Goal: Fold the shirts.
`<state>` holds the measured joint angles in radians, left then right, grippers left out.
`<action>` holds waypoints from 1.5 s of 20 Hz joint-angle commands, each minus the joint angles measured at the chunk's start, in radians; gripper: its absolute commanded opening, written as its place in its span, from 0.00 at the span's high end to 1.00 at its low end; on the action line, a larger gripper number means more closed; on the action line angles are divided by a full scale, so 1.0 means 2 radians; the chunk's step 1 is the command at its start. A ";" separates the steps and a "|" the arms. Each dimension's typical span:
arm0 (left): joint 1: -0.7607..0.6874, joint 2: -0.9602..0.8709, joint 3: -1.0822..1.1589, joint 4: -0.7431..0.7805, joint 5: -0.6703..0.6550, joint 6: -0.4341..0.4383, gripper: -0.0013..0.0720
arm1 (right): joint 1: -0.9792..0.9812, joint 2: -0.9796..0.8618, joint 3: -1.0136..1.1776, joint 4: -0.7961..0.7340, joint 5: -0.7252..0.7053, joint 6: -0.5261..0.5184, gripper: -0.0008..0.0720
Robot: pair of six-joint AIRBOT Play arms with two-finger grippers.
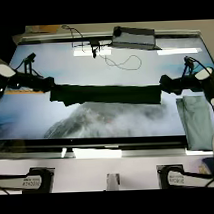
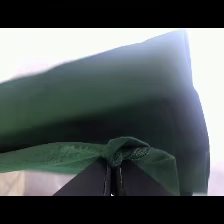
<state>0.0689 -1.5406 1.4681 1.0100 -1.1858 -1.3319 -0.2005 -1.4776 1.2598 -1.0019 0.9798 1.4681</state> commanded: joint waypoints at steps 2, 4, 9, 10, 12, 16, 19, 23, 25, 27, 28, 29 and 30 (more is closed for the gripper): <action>0.000 -0.158 0.166 0.001 -0.074 -0.050 0.93 | 0.012 -0.108 0.078 -0.003 -0.036 0.042 0.95; -0.001 -0.203 0.205 0.001 -0.082 -0.061 0.93 | 0.013 -0.130 0.086 -0.002 -0.044 0.043 0.95; -0.007 -0.246 0.213 -0.001 -0.071 -0.115 0.06 | 0.013 -0.155 0.086 0.000 -0.041 0.047 0.57; -0.006 -0.245 0.215 0.000 -0.080 -0.113 0.00 | 0.011 -0.150 0.088 0.002 -0.038 0.034 0.23; 0.004 -0.238 0.232 0.000 -0.114 -0.113 0.00 | -0.002 -0.135 0.101 -0.012 -0.010 -0.006 0.05; 0.019 -0.192 0.253 0.000 -0.149 -0.113 0.00 | -0.058 -0.131 0.109 -0.054 0.045 0.022 0.05; 0.012 -0.147 0.253 -0.001 -0.135 -0.117 0.00 | -0.053 -0.161 0.109 -0.039 0.092 -0.002 0.03; -0.015 -0.094 0.253 -0.004 -0.137 -0.117 0.00 | -0.016 -0.200 0.109 0.008 0.095 -0.012 0.04; -0.034 -0.073 0.253 -0.004 -0.137 -0.116 0.00 | 0.008 -0.207 0.109 0.008 0.087 -0.007 0.08; -0.054 -0.064 0.253 -0.004 -0.138 -0.110 0.00 | 0.025 -0.201 0.111 0.009 0.080 0.007 0.95; -0.065 -0.065 0.253 -0.004 -0.139 -0.105 0.00 | 0.029 -0.190 0.111 0.015 0.080 0.017 0.95; -0.076 -0.068 0.252 -0.004 -0.138 -0.097 0.12 | 0.029 -0.173 0.111 0.022 0.084 0.003 0.95; -0.091 -0.073 0.249 -0.004 -0.134 -0.088 0.62 | 0.029 -0.152 0.111 0.019 0.086 -0.004 0.95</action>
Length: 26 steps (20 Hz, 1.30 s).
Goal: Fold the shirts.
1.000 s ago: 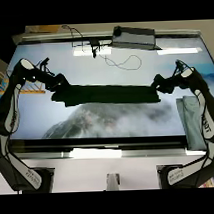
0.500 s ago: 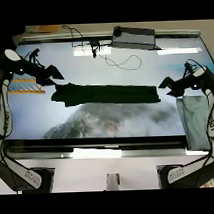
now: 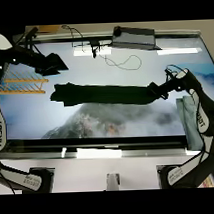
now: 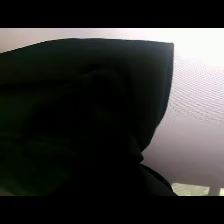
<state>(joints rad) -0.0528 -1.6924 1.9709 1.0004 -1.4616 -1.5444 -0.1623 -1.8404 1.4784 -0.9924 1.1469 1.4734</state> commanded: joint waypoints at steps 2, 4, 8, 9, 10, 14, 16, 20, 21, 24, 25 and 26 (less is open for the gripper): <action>-0.068 -0.009 -0.024 0.000 0.038 0.020 0.93 | 0.008 0.084 0.002 0.002 0.010 -0.007 0.95; -0.110 -0.025 -0.055 -0.010 0.079 0.020 0.93 | 0.008 0.141 0.002 -0.004 0.031 -0.007 0.95; -0.202 -0.071 -0.123 -0.126 0.187 0.016 0.93 | 0.008 0.242 0.002 -0.007 0.114 -0.001 0.95; -0.227 -0.080 -0.138 -0.150 0.229 0.016 0.93 | 0.008 0.265 0.002 -0.008 0.136 0.008 0.95; -0.248 -0.091 -0.145 -0.156 0.259 0.016 0.93 | 0.008 0.285 0.002 -0.008 0.153 0.016 0.95; -0.319 -0.149 -0.145 -0.210 0.292 -0.010 0.93 | 0.008 0.359 0.002 -0.009 0.200 0.049 0.95; -0.346 -0.175 -0.145 -0.266 0.302 -0.012 0.94 | 0.008 0.386 0.002 -0.012 0.214 0.058 0.95; -0.354 -0.179 -0.145 -0.281 0.280 0.039 0.94 | 0.008 0.393 0.002 -0.041 0.235 0.058 0.95; -0.342 -0.165 -0.145 -0.252 0.267 0.039 0.94 | 0.008 0.389 0.002 -0.037 0.226 0.056 0.95; -0.290 -0.089 -0.145 -0.125 0.227 0.026 0.94 | 0.045 0.368 0.002 -0.025 0.173 0.050 0.95; -0.268 -0.056 -0.145 -0.076 0.214 0.014 0.94 | 0.074 0.356 0.002 -0.024 0.146 0.049 0.95; -0.242 -0.019 -0.145 -0.027 0.202 0.002 0.94 | 0.106 0.341 0.002 -0.024 0.113 0.049 0.95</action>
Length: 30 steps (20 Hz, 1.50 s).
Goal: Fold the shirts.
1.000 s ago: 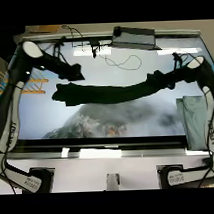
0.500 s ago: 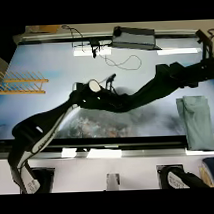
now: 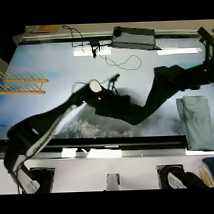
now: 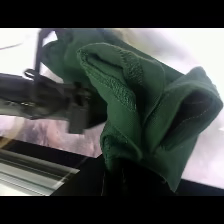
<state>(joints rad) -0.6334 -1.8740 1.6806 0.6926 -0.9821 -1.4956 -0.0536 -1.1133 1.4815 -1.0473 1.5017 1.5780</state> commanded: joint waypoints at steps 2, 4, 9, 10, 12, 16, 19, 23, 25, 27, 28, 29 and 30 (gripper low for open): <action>0.105 0.148 0.000 0.196 -0.062 -0.039 0.94 | 0.117 -0.058 0.000 0.012 -0.150 -0.003 0.95; 0.165 0.218 0.000 0.223 -0.083 -0.046 0.94 | 0.172 -0.101 0.000 0.023 -0.233 0.011 0.95; 0.275 0.354 0.000 0.224 -0.104 -0.042 0.94 | 0.256 -0.230 0.000 0.084 -0.314 0.063 0.94; 0.288 0.371 0.000 0.227 -0.105 -0.042 0.94 | 0.265 -0.253 0.000 0.100 -0.327 0.062 0.72; 0.309 0.399 0.000 0.230 -0.106 -0.042 0.94 | 0.268 -0.278 0.000 0.117 -0.342 0.063 0.06; 0.322 0.418 0.000 0.230 -0.141 -0.028 0.94 | 0.229 -0.254 0.000 0.084 -0.284 0.069 0.08; 0.322 0.417 0.000 0.230 -0.150 -0.019 0.94 | 0.177 -0.202 0.000 -0.058 -0.157 0.064 0.10; 0.322 0.413 0.000 0.230 -0.150 -0.017 0.94 | 0.058 -0.164 -0.031 -0.171 -0.044 0.021 0.14; 0.322 0.411 0.000 0.230 -0.150 -0.018 0.94 | -0.005 -0.163 -0.106 -0.078 -0.065 0.023 0.13; 0.322 0.406 0.000 0.230 -0.150 -0.018 0.94 | -0.031 -0.163 -0.186 0.024 -0.129 0.009 0.06; 0.321 0.404 0.000 0.230 -0.151 -0.018 0.94 | -0.030 -0.163 -0.216 0.046 -0.162 0.005 0.06; 0.320 0.402 0.000 0.230 -0.151 -0.018 0.94 | -0.026 -0.163 -0.240 0.064 -0.192 0.003 0.06; 0.320 0.400 0.000 0.230 -0.151 -0.018 0.94 | -0.021 -0.166 -0.256 0.074 -0.213 0.001 0.06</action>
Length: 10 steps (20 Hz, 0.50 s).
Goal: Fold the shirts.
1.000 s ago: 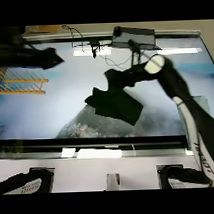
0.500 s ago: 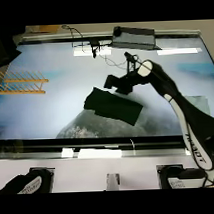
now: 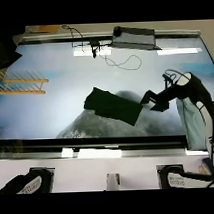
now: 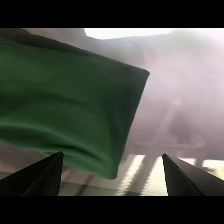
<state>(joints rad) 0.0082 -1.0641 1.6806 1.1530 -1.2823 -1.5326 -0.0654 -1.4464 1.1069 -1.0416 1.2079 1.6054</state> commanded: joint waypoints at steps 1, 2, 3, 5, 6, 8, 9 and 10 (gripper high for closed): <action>-0.001 -0.008 0.000 0.000 -0.001 0.001 0.94 | -0.006 -0.008 -0.076 0.078 -0.073 -0.016 0.07; -0.001 -0.010 0.000 0.000 -0.001 0.001 0.94 | 0.006 -0.019 -0.076 0.081 -0.073 -0.019 0.07; -0.001 -0.012 0.000 0.000 -0.001 0.001 0.94 | 0.021 -0.030 -0.076 0.090 -0.075 -0.023 0.06; -0.001 -0.015 0.000 -0.001 -0.001 -0.002 0.94 | 0.048 -0.051 -0.076 0.105 -0.094 -0.032 0.06; -0.001 -0.014 0.000 -0.001 -0.001 -0.005 0.94 | 0.057 -0.060 -0.076 0.115 -0.105 -0.032 0.06; -0.001 -0.014 0.000 -0.002 -0.002 -0.005 0.93 | 0.063 -0.068 -0.076 0.140 -0.127 -0.032 0.22; -0.001 -0.014 0.000 -0.002 -0.002 -0.004 0.94 | 0.062 -0.068 -0.075 0.149 -0.135 -0.032 0.60; -0.001 -0.014 0.000 -0.002 -0.002 -0.004 0.94 | 0.058 -0.068 -0.068 0.159 -0.135 -0.032 0.95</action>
<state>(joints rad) 0.0059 -1.0908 1.6802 1.1496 -1.2858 -1.5372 0.0418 -1.5661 0.9627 -0.8066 0.9909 1.5467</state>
